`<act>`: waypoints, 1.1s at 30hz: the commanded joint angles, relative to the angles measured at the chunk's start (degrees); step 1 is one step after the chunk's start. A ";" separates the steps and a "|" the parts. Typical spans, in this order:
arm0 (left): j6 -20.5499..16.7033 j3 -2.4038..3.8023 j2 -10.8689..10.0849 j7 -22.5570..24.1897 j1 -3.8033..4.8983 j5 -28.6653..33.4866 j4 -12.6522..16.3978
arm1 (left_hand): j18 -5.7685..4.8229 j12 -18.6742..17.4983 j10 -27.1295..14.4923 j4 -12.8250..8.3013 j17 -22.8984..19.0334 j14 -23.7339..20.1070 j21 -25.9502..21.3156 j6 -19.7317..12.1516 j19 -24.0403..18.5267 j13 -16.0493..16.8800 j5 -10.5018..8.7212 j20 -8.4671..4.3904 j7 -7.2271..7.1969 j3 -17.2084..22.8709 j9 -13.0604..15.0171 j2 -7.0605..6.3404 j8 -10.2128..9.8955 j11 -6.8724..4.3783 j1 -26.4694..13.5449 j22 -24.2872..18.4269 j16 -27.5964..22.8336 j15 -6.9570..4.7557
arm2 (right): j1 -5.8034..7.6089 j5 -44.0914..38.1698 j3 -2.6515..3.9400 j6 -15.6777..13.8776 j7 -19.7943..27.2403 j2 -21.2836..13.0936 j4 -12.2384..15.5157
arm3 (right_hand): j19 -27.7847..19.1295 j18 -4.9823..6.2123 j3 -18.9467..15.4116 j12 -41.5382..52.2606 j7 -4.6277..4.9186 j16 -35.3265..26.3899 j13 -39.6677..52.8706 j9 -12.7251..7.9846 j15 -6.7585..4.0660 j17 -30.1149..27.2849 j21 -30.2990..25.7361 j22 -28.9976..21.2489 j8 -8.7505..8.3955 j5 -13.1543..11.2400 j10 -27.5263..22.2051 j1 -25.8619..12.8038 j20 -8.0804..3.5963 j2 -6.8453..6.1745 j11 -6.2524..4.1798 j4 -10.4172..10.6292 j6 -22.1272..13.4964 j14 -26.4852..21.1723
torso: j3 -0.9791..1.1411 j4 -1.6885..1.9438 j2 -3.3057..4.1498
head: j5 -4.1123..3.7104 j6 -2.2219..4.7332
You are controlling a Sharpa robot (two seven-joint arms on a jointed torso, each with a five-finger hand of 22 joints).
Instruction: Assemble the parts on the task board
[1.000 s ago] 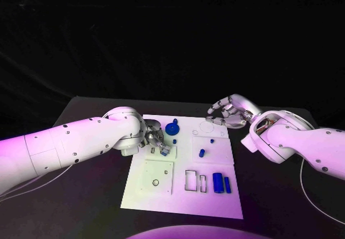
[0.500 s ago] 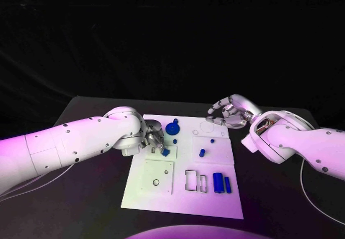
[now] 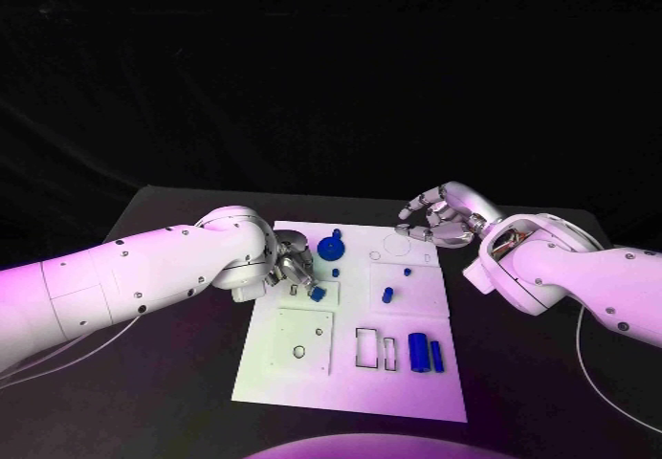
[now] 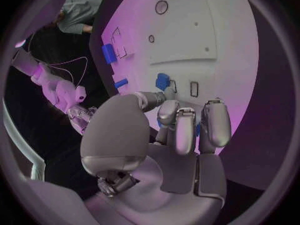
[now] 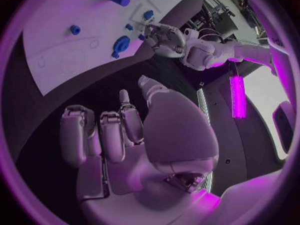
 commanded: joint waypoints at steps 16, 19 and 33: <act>-11.22 0.05 -3.83 13.39 0.00 -1.23 3.25 | 2.69 -17.40 -17.09 3.00 -1.58 -1.39 -9.16 -5.51 -11.67 -21.12 0.05 2.19 3.29 -10.50 -1.92 -4.55 -4.65 3.31 -1.20 -16.94 -5.92 2.72 | -0.26 -1.14 -0.16 1.29 0.51 -0.21 -0.06 | -0.08 0.38 0.14 0.29 -0.16 -0.22 3.26 0.11 -0.23 5.47 -0.07 9.40 0.39 0.45 0.11 0.21 -0.26 0.47 -0.01 0.22 -0.31 3.72 | 0.02 0.02 0.01 | -0.04 0.34; -12.59 0.00 -4.45 18.63 -0.05 -4.26 3.54 | 5.28 -21.30 -21.59 1.94 -13.79 -9.41 -18.78 -6.74 -21.99 -24.34 0.08 3.12 4.43 -10.11 -3.41 -5.34 -5.82 4.41 2.88 -31.56 -15.12 3.75 | -0.27 -1.50 -0.18 1.47 0.47 -0.30 0.00 | -0.02 0.36 0.18 0.29 -0.16 -0.21 3.26 0.12 -0.24 5.52 0.02 9.45 0.42 0.51 0.11 0.33 -0.27 0.51 -0.02 0.19 -0.33 3.74 | 0.06 0.01 0.02 | -0.05 0.37; -11.32 -0.28 -6.23 26.72 -0.81 -12.28 3.61 | 5.75 -24.71 -23.46 -2.38 -22.34 -15.96 -23.69 -5.34 -23.81 -30.71 0.10 3.35 4.09 -8.96 -9.36 -5.14 -10.18 4.22 10.56 -35.67 -21.06 3.78 | -0.85 -6.30 -0.25 3.18 -0.32 -0.34 0.64 | 0.56 0.15 1.35 0.69 -0.19 -0.04 3.54 0.15 -0.34 6.18 0.73 9.92 0.84 0.83 0.52 2.30 -0.39 1.25 -0.10 -0.53 -0.31 3.95 | -0.03 0.11 0.02 | -0.08 0.33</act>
